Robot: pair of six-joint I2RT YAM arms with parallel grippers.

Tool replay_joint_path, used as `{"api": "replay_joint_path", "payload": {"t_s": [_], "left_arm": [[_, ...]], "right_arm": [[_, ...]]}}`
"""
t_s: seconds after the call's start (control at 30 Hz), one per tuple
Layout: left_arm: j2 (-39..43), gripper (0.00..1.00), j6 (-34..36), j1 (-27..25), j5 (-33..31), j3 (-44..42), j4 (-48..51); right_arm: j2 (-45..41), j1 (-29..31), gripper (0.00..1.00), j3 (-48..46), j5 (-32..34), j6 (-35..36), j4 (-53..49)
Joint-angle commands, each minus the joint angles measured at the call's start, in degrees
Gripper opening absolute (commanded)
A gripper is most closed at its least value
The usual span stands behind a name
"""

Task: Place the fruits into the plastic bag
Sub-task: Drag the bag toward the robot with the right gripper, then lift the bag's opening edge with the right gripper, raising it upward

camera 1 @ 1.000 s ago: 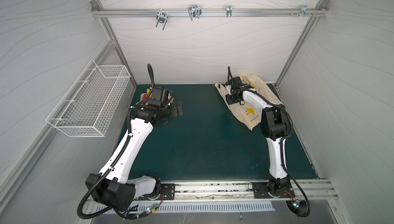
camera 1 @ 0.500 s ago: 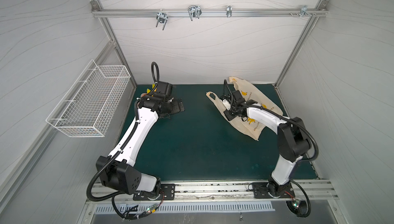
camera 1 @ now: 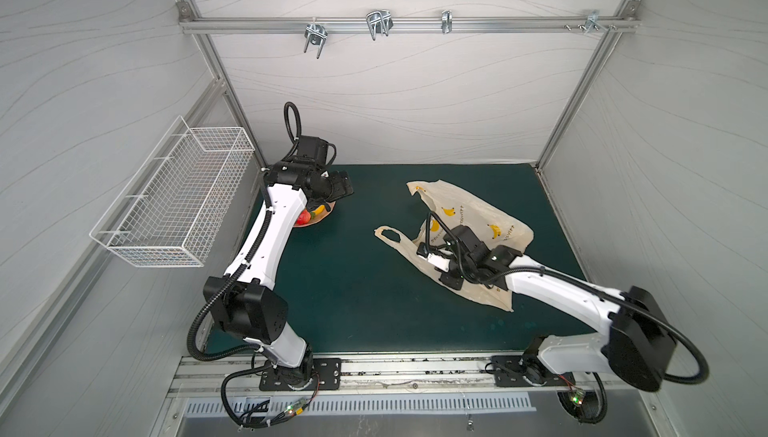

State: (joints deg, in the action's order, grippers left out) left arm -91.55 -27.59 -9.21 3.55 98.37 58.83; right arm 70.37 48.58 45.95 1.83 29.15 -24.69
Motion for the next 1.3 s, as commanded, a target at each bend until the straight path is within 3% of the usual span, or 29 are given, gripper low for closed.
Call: {"api": "replay_joint_path", "payload": {"t_s": [0.0, 0.17, 0.4, 0.5, 0.53, 0.67, 0.83, 1.03, 1.13, 1.27], "left_arm": [[-0.1, 0.89, -1.71, -0.88, 1.54, -1.65, -0.29], [1.28, 0.86, -2.99, -4.05, 5.35, -9.31, -3.67], [1.24, 0.79, -5.55, -8.44, 12.34, -18.28, -7.32], [1.94, 0.79, -4.87, -9.07, 12.64, -20.7, -7.83], [2.13, 0.79, -4.48, -9.07, 12.88, -21.29, -7.94], [2.96, 0.78, -3.05, -9.07, 12.82, -22.46, -8.13], [5.15, 0.8, -2.73, -9.07, 12.49, -23.11, -8.93], [9.69, 0.82, -0.69, -9.07, 9.97, -22.17, -9.79], [12.57, 0.83, 0.96, -9.07, 8.73, -21.36, -10.53], [13.65, 0.83, 4.42, -9.07, 5.86, -17.41, -7.93]], "right_arm": [[-8.6, 1.66, 0.0, -4.47, -2.64, 9.23, -3.25], [-15.79, 1.82, 0.0, -7.73, -1.35, 15.2, -10.12], [-14.34, 1.31, 0.0, -8.08, 5.11, 18.3, -17.57], [-13.93, -2.33, 0.01, -8.71, 7.38, 19.44, -17.24], [-14.07, -3.57, 0.07, -8.56, 7.87, 19.54, -17.0], [-16.43, -7.41, 0.47, -6.19, 8.78, 19.31, -16.66], [-21.27, -8.97, 0.72, -2.57, 6.67, 15.85, -18.45], [-24.24, -10.09, 0.91, 3.19, 4.31, 0.81, -16.89], [-20.78, -11.1, 0.99, 8.31, 9.36, -15.53, -14.16], [-8.21, -15.28, 0.99, 22.71, 8.1, -41.78, -23.76]]}}
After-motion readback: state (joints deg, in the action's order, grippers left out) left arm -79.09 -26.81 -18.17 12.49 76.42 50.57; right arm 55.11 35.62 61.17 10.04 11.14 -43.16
